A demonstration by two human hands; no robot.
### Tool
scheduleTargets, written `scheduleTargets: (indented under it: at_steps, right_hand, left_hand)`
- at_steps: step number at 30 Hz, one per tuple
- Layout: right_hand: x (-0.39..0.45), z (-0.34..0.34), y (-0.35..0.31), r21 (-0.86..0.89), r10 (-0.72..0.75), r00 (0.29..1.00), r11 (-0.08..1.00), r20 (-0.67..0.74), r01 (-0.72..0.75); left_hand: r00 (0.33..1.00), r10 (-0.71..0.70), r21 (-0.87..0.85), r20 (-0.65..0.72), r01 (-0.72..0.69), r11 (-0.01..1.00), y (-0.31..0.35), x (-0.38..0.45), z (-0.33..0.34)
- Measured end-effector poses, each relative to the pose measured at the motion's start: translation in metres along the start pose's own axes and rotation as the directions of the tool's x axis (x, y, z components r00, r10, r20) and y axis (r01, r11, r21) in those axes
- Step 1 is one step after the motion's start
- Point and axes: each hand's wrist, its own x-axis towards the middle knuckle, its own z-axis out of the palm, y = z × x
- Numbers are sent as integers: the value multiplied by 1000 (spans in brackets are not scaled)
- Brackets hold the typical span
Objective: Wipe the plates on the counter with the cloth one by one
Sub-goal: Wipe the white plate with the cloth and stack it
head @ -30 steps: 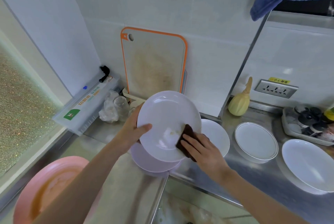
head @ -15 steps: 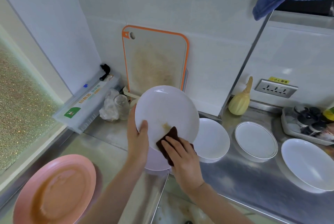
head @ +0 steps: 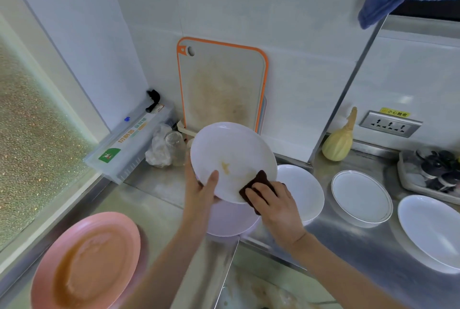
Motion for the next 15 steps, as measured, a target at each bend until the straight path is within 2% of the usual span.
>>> scheduleTargets:
  at_steps: [2, 4, 8, 12, 14, 15]
  right_hand:
    - [1, 1, -17, 56, 75, 997, 996, -36, -73]
    - [-4, 1, -28, 142, 110, 994, 984, -20, -106]
    - [-13, 0, -8, 168, -42, 992, 986, 115, 23]
    - [-8, -6, 30, 45, -17, 970, 999, 241, 7]
    - [-7, -11, 31, 87, 89, 948, 989, 306, -121]
    - [-4, -16, 25, 144, 200, 920, 955, 339, -260]
  left_hand:
    - [990, 59, 14, -126, -58, 998, -6, -6, 6]
    - [985, 76, 85, -154, -63, 994, -7, 0, 2]
    - [999, 52, 155, -4, -50, 987, 2, 15, -14]
    - [995, 42, 253, 92, -65, 965, 6, 28, -23]
    - [994, 58, 280, 94, -82, 957, 5, 27, -21]
    - [994, 70, 281, 84, -91, 955, 3, 27, -20]
